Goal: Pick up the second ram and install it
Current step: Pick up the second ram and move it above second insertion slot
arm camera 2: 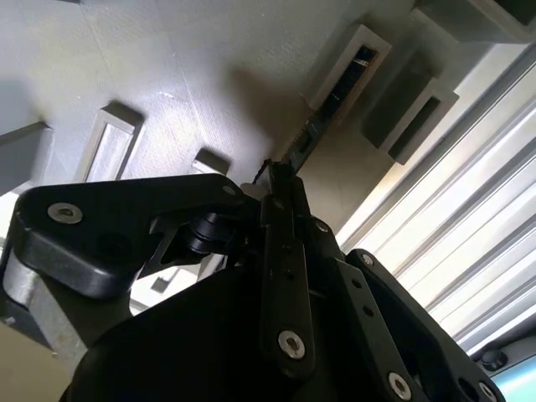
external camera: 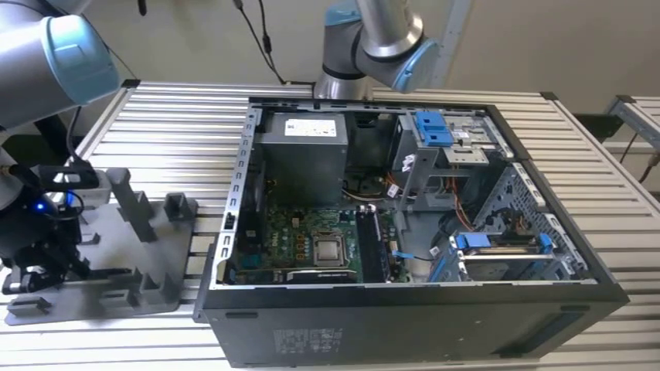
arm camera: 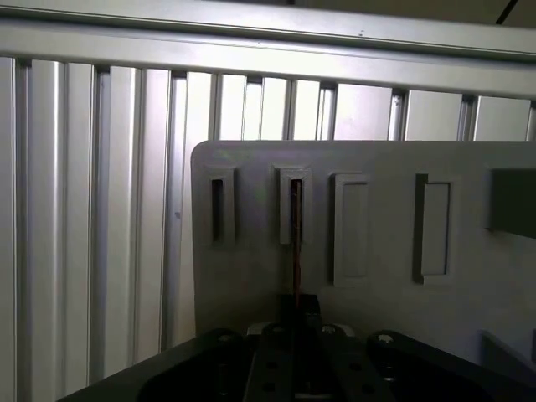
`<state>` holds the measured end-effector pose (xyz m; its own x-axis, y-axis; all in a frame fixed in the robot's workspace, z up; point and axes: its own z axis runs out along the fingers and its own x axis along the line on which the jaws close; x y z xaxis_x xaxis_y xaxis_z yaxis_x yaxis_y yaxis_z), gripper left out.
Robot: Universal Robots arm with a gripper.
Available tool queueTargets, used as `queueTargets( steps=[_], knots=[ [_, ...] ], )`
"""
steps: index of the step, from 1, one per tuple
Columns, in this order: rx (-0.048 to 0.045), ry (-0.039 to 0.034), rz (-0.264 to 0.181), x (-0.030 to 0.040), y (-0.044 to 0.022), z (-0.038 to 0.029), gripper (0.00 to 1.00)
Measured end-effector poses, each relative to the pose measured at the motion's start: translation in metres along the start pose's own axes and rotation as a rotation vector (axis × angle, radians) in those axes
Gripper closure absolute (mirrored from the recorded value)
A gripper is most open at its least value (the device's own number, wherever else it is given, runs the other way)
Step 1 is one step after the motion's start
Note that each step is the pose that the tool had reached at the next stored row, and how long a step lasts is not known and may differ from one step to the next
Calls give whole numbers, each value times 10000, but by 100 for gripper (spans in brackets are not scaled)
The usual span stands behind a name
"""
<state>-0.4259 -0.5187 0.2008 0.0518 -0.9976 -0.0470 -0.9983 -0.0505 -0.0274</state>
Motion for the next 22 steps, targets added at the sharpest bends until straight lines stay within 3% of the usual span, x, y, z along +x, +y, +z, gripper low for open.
queueTargets(
  steps=[9, 22],
  knots=[
    [-2, 1, 0, -1, -1, -32, 86],
    [-1, 0, 0, -10, -6, -215, 86]
  ],
)
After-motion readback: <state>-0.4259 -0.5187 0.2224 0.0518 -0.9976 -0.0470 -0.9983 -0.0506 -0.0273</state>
